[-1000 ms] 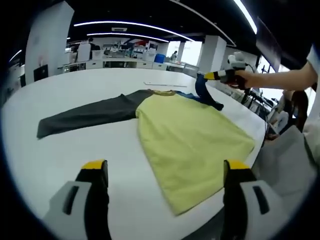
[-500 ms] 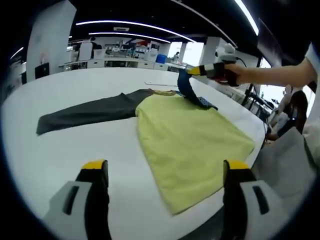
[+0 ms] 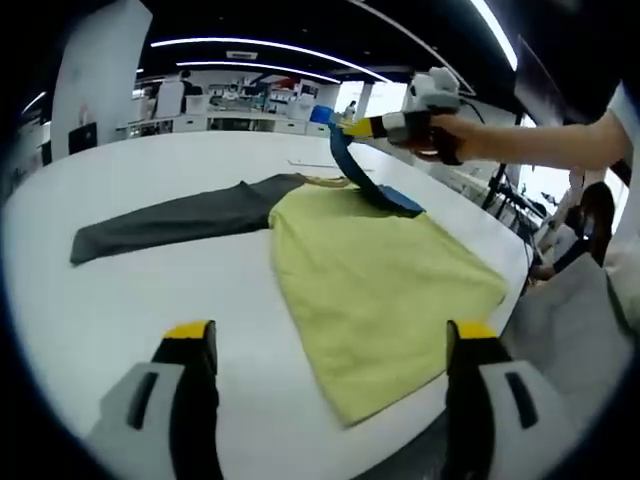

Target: Fold the garment on the visible template until the final outline fits inside the template.

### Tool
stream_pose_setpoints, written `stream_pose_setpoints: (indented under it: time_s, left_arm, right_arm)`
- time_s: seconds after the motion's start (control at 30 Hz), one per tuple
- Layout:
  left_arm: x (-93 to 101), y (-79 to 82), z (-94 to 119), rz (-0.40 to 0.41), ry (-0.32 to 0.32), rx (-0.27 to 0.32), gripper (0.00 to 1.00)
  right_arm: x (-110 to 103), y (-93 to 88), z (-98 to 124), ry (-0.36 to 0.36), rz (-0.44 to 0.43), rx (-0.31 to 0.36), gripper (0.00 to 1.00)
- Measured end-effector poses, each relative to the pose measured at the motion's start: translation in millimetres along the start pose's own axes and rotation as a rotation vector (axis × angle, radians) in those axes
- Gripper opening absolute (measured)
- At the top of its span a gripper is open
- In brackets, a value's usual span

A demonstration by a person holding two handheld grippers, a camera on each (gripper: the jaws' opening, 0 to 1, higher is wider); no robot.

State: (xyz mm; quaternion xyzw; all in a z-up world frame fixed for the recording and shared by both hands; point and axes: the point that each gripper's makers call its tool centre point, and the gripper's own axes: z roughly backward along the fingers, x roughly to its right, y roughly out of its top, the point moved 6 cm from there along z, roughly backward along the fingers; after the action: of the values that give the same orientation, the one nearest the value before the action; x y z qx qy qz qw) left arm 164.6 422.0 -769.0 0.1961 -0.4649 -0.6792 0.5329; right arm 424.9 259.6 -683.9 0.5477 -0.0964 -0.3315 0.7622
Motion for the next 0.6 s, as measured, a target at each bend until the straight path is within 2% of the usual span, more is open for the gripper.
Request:
stream_pose_setpoints:
  time_s: [0.1,0.2,0.33,0.43,0.6]
  left_arm:
    - [0.7,-0.7,0,-0.003,-0.004,-0.006,0.92]
    - [1.5,-1.0,0,-0.002,-0.004,-0.01,0.92]
    - [0.9,-1.1,0,0.003,-0.002,-0.011,0.92]
    - [2.1,-1.3,-1,0.002,-0.003,-0.013,0.92]
    - [2.2,-1.3,-1,0.006,0.001,-0.014,0.91]
  right_arm:
    - [-9,1.6,-14,0.021,0.0,-0.006,0.0]
    - [-18,-4.9,-25,0.047,0.041,-0.046,0.0]
    - [-27,-22.5,-36,0.071,0.054,-0.096,0.0]
    - [-27,-38.7,-44,0.066,0.078,-0.144,0.0]
    - [-28,-56.5,-57,0.066,0.068,-0.19,0.0]
